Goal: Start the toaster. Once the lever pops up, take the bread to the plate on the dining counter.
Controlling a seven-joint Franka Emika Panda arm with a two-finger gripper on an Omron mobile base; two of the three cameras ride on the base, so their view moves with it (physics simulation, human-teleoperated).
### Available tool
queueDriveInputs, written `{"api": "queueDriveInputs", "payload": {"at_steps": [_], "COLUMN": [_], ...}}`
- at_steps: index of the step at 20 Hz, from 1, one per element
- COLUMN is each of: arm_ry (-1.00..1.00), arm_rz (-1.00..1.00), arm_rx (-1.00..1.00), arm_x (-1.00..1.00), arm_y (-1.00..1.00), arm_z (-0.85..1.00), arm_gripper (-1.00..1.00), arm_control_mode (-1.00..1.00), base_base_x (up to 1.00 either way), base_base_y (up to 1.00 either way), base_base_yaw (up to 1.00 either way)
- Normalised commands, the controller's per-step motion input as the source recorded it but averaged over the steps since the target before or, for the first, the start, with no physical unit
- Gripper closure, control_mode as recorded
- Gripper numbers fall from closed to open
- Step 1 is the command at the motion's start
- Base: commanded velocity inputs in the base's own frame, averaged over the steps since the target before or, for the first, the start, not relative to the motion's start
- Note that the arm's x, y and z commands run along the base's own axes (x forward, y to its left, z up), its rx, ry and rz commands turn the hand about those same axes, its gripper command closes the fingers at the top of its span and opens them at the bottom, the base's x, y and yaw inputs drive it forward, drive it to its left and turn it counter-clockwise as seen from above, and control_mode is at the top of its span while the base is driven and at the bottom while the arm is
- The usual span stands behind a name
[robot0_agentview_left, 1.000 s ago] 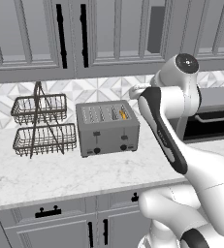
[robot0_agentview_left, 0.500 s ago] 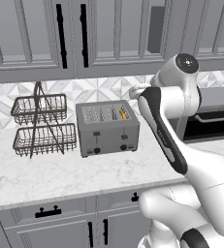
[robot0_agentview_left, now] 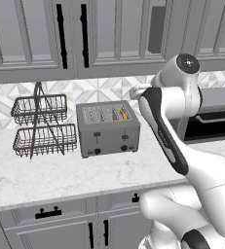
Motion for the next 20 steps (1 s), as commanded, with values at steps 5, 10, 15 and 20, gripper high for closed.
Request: {"api": "queueDriveInputs", "payload": {"at_steps": [5,10,15,20], "arm_ry": [0.00,0.00,0.00,0.00], "arm_rz": [0.00,0.00,0.00,0.00], "arm_rx": [0.00,0.00,0.00,0.00], "arm_x": [0.00,0.00,0.00,0.00], "arm_y": [0.00,0.00,0.00,0.00], "arm_z": [0.00,0.00,0.00,0.00], "arm_gripper": [-1.00,-1.00,-1.00,-1.00], "arm_control_mode": [-1.00,-1.00,-1.00,-1.00], "base_base_x": [0.00,0.00,0.00,0.00], "base_base_y": [0.00,0.00,0.00,0.00], "base_base_yaw": [0.00,0.00,0.00,0.00]}}
